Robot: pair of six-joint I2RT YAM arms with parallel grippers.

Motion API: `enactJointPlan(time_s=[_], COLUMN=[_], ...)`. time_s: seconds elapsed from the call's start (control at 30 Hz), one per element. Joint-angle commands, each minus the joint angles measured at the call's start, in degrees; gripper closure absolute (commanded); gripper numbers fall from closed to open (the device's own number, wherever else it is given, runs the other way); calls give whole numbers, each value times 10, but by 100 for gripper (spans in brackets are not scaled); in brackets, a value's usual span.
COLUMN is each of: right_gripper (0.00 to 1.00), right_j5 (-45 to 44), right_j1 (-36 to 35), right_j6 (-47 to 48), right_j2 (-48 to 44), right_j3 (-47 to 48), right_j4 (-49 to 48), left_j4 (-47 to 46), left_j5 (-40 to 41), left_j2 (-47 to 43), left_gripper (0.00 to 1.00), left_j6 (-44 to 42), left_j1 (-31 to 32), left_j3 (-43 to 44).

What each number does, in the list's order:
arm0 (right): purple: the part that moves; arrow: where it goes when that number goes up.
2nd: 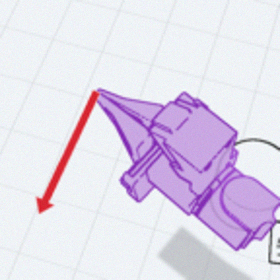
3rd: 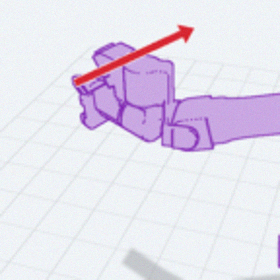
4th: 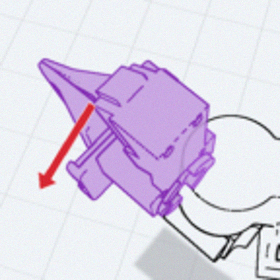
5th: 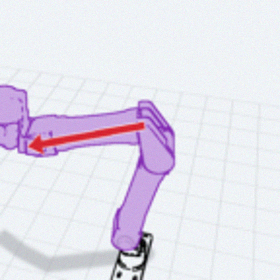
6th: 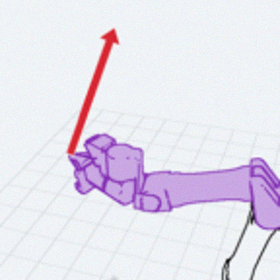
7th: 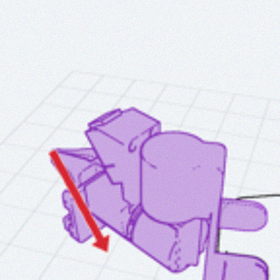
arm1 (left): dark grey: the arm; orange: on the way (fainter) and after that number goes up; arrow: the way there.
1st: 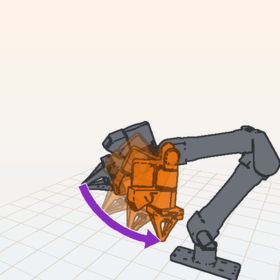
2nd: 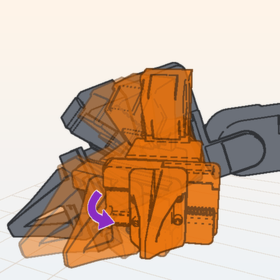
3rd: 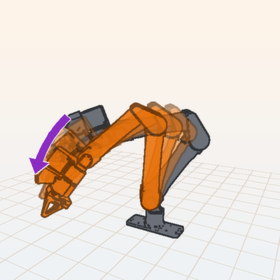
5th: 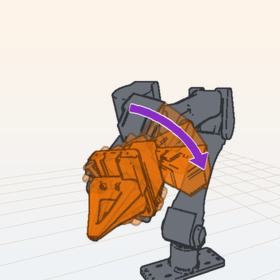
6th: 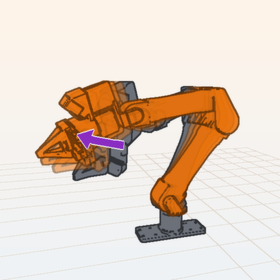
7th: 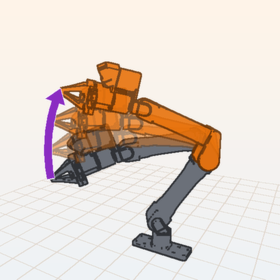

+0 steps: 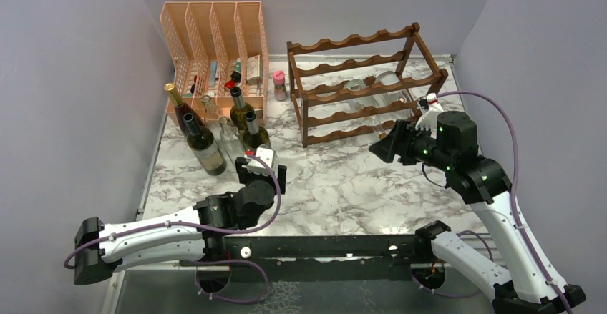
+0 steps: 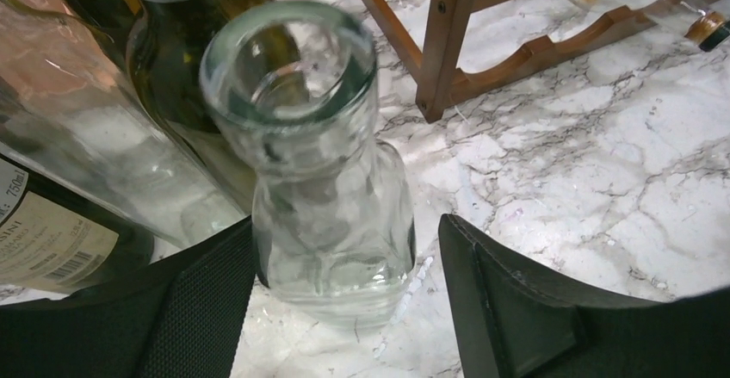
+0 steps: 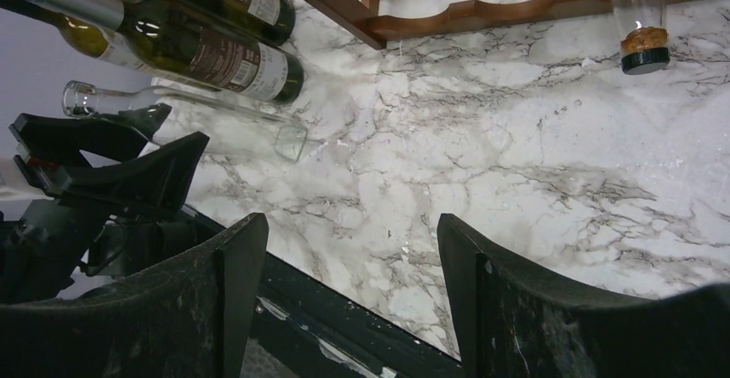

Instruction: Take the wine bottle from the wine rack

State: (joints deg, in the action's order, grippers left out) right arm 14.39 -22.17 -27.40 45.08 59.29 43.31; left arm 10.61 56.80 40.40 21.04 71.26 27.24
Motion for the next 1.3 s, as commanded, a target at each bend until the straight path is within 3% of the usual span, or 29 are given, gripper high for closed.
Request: enactJointPlan(time_s=[0.0, 0.1, 0.23, 0.43, 0.63, 0.87, 1.03, 1.27], right_gripper=[25, 24, 22, 8, 0, 0, 0, 0], right_j5=[5, -4, -20, -70, -128, -209, -252, -294], right_j1=[0, -1, -1, -1, 0, -1, 0, 0], right_j6=[3, 14, 40, 90, 157, 205, 229, 250], right_j2=[-2, 3, 16, 39, 72, 120, 151, 208], right_j3=[5, 18, 50, 130, 261, 393, 460, 484], right_j4=[-13, -7, 8, 42, 70, 67, 43, 4], left_j4=[22, 31, 58, 120, 125, 116, 93, 140], left_j5=[-16, -24, -36, -67, -118, -144, -190, -376], left_j2=[0, -3, -3, -16, 15, 169, 229, 319], left_gripper=[18, 1, 1, 1, 1, 1, 1, 1], left_j6=[6, 1, -6, -17, -155, -321, -364, -312], left_j1=[-1, -1, -1, -1, -1, -4, -105, -308], left_j3=[22, 41, 79, 172, 344, 585, 685, 790])
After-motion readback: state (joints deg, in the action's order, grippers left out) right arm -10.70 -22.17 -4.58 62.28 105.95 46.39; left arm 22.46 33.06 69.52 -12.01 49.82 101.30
